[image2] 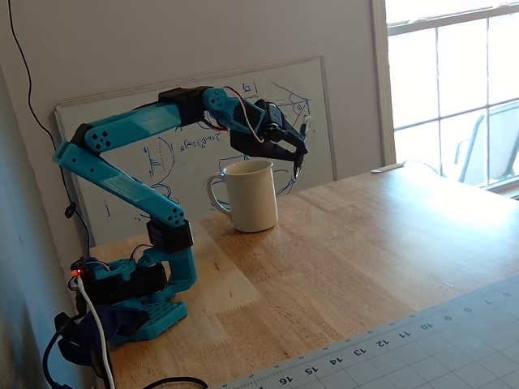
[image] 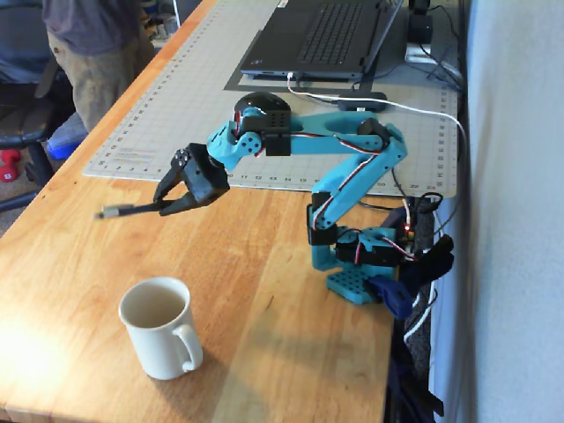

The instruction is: Grasp a pen and put it in a mug.

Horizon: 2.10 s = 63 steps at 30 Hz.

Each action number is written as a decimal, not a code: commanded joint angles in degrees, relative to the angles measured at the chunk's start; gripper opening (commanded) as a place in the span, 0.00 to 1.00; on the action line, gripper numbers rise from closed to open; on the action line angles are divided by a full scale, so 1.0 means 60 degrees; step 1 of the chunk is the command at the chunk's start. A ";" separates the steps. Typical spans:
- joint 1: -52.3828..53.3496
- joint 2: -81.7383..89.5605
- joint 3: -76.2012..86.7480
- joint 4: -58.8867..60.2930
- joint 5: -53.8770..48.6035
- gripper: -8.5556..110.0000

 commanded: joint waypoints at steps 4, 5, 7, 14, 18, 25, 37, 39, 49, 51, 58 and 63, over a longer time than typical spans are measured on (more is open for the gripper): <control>-0.1304 0.0645 -0.1377 -0.0117 -0.6768 0.08; -0.1465 0.0615 -0.1450 -0.0117 -0.7485 0.08; -0.1714 0.0527 -0.1641 -0.0117 -0.8774 0.08; -0.1875 0.0117 -0.2036 -0.0117 -1.2085 0.08; -0.1890 -0.0220 -0.2344 -0.0117 -1.3784 0.08; -0.2021 -0.0791 -0.2490 -0.0132 -1.6274 0.08; -0.4219 -0.2402 -0.2739 -0.1157 -1.6670 0.08; -0.4526 -0.2695 -0.2710 -0.1919 -1.6685 0.08; -0.5581 -0.3369 -0.2710 -0.4526 -1.6597 0.08; -0.5479 -0.3413 -0.2710 -0.4453 -1.6670 0.08; -0.5420 -0.3457 -0.2856 -0.4438 -1.6670 0.11; -0.5435 -0.3428 -0.2871 -0.4453 -1.6670 0.13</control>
